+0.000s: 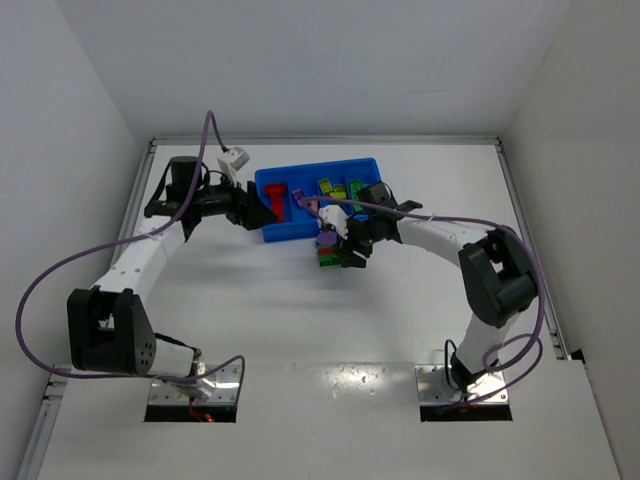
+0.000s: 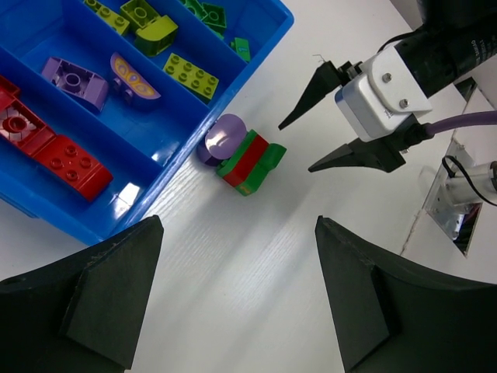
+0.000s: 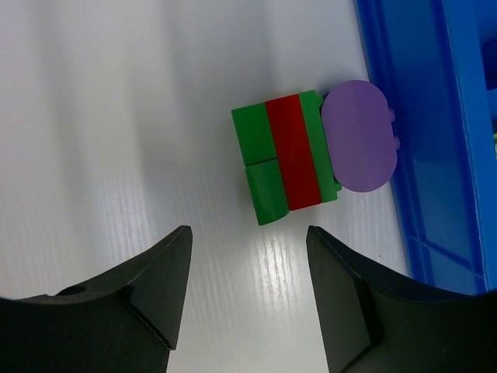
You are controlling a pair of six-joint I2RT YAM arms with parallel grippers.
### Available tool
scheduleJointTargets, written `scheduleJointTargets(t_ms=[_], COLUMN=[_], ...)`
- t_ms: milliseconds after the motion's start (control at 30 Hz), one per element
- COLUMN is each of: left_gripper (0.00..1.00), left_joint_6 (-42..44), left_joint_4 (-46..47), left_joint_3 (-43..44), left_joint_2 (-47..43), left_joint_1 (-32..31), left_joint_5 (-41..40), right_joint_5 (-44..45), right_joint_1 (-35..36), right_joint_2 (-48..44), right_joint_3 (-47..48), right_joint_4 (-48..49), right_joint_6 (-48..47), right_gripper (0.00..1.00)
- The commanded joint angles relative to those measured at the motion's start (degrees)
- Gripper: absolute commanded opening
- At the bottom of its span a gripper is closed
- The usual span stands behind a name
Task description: Sort the legos into containers by color
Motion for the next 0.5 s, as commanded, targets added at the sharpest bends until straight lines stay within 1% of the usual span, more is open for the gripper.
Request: scheduleJointTargets(t_ms=[0,467], left_gripper=[0.85,0.85], left_joint_6=[1.2,1.7], left_joint_4=[0.6,0.6], left_joint_3=[2.2,2.7], left_joint_2=[0.7,2.3], left_joint_1=[0.2,0.2], left_joint_5=[1.6,2.1], right_joint_5=[0.2,1.2], right_joint_1=[0.4,2.0], right_joint_2=[1.0,4.1], right_joint_3=[0.8,2.4], right_joint_4=[3.6,6.2], right_joint_6=[-0.8,-0.8], right_gripper=[0.61,0.61])
